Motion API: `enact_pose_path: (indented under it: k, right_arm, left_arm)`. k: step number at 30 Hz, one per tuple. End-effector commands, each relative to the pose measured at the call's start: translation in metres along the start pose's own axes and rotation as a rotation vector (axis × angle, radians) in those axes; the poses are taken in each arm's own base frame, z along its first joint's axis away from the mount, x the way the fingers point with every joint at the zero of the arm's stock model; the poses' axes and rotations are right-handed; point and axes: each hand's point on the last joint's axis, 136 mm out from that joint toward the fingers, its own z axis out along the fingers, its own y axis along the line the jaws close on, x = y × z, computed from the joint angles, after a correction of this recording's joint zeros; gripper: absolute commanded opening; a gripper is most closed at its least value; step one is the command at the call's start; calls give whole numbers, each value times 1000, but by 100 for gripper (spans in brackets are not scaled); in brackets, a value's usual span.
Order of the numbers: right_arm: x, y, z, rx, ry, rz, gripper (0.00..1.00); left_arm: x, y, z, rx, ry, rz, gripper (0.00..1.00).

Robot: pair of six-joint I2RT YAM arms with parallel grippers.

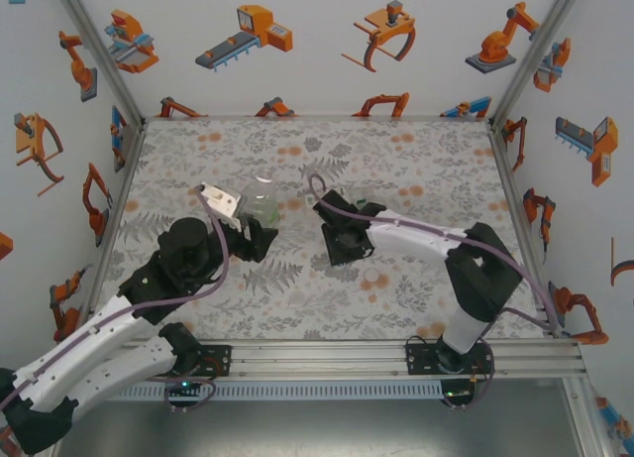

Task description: Screw on the bottle caps

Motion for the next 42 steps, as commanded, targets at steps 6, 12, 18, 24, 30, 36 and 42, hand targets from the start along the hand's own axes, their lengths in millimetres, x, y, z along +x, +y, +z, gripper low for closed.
enact_pose_path:
  k: [6, 12, 18, 24, 30, 36, 42]
  right_arm:
    - [-38, -16, -87, -283, -239, 62, 21]
    - [-52, -13, -165, -386, -456, -60, 19]
    - [-48, -3, -227, -445, -626, -198, 21]
    - [-23, 24, -273, -592, -759, -456, 26]
    - [9, 48, -307, -736, -836, -731, 20]
    - [30, 57, -321, -780, -927, -951, 18]
    - [38, 61, -320, -791, -955, -1056, 16]
  left_arm:
    - [14, -44, 4, 278, 177, 293, 0]
    - [15, -75, 2, 476, 194, 343, 0]
    - [13, -92, 4, 572, 166, 334, 1]
    - [11, -101, 5, 617, 156, 383, 2]
    - [21, -119, -6, 724, 147, 508, 2]
    - [41, -126, -9, 796, 241, 583, 2]
    - [56, -121, -5, 795, 319, 620, 0]
